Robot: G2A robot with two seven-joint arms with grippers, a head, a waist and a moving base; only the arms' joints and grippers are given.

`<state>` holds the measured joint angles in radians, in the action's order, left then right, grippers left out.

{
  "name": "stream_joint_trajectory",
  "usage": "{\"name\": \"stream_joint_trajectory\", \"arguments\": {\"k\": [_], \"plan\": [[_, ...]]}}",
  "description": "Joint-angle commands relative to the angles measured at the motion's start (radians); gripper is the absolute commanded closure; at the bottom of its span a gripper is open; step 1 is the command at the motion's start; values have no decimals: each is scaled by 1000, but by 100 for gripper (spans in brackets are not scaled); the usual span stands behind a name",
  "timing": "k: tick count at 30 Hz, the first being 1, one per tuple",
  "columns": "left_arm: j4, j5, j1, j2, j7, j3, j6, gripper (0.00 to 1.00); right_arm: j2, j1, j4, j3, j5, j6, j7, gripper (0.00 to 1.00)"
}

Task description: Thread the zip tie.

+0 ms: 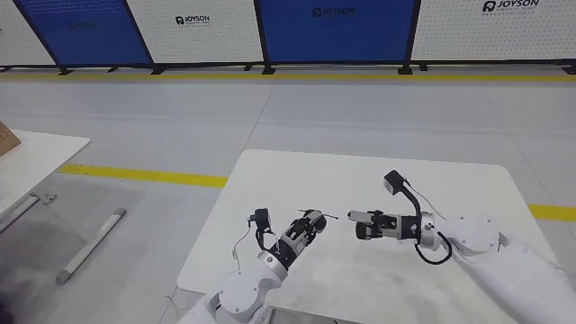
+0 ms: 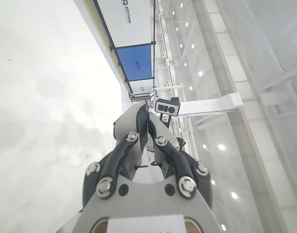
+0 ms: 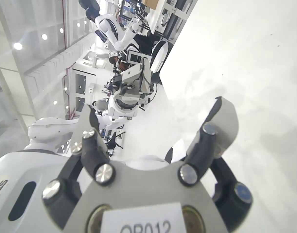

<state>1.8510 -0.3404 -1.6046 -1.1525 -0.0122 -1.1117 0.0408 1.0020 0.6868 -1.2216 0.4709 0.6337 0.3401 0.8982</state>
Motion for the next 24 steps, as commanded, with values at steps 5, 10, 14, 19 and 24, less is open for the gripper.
{"name": "stream_joint_trajectory", "arguments": {"k": [5, 10, 14, 19, 24], "plan": [[0, 0, 0, 0, 0, 0, 0, 100, 0, 0, -1, 0, -2, 0, 0, 0], [-1, -5, 7, -4, 25, 17, 1, 100, 13, 23, -8, 7, 6, 0, 13, 0], [2, -3, 7, -8, -5, 24, -7, 100, 40, 5, 52, -3, -9, -18, -4, 0], [2, -4, 8, -9, -8, 24, -8, 100, 40, 5, 52, -3, -9, -18, -4, 0], [-3, -6, 11, -11, -6, 28, -8, 100, 41, 27, 31, 13, -4, -20, -18, 0]]}}
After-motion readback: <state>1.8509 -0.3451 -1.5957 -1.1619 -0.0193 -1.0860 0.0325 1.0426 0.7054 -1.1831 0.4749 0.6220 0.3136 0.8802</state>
